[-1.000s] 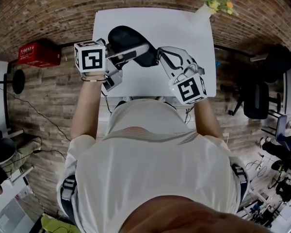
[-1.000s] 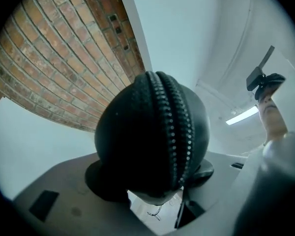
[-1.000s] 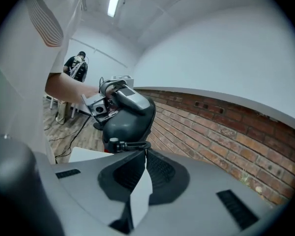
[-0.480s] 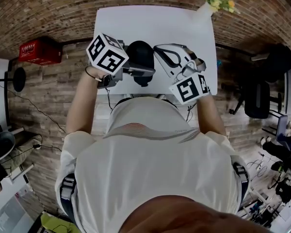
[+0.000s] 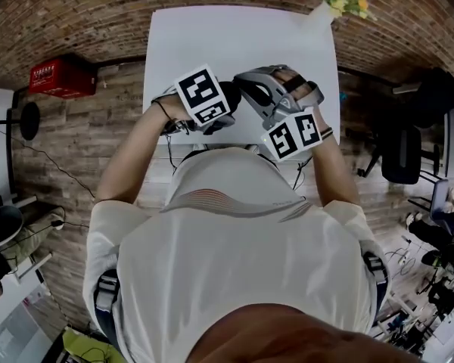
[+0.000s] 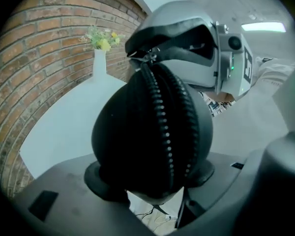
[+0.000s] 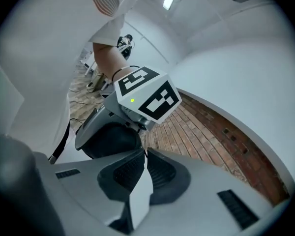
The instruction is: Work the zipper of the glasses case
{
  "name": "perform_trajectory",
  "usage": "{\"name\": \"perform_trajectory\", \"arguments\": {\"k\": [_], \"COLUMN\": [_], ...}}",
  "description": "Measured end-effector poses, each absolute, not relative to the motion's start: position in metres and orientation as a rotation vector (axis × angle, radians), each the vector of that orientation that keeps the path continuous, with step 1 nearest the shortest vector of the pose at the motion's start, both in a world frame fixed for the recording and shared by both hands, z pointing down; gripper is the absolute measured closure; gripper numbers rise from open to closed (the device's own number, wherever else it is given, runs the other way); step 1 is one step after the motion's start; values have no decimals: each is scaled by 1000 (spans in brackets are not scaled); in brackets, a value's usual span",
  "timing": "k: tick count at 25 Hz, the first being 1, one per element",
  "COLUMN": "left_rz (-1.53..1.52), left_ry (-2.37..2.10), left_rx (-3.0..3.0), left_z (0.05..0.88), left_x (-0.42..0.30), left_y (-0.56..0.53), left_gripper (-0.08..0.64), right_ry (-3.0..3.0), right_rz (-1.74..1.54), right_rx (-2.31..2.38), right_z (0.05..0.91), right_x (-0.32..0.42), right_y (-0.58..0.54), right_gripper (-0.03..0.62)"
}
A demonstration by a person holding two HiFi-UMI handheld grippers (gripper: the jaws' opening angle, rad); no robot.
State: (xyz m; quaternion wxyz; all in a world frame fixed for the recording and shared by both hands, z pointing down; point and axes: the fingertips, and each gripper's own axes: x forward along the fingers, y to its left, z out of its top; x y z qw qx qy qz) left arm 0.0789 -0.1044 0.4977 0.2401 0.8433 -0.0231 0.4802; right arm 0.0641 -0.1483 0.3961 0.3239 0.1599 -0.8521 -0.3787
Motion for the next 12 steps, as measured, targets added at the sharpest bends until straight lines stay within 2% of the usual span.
{"name": "perform_trajectory", "arguments": {"k": [6, 12], "left_rz": [1230, 818], "left_ry": [-56, -289], "left_rx": [2359, 2535], "left_z": [516, 481], "left_x": [88, 99], "left_y": [-109, -151], "left_gripper": [288, 288], "right_ry": [-2272, -2397], "right_rz": [-896, -568], "right_rx": [438, 730], "right_z": [413, 407], "right_x": [67, 98], "right_y": [-150, -179], "right_gripper": [520, 509]}}
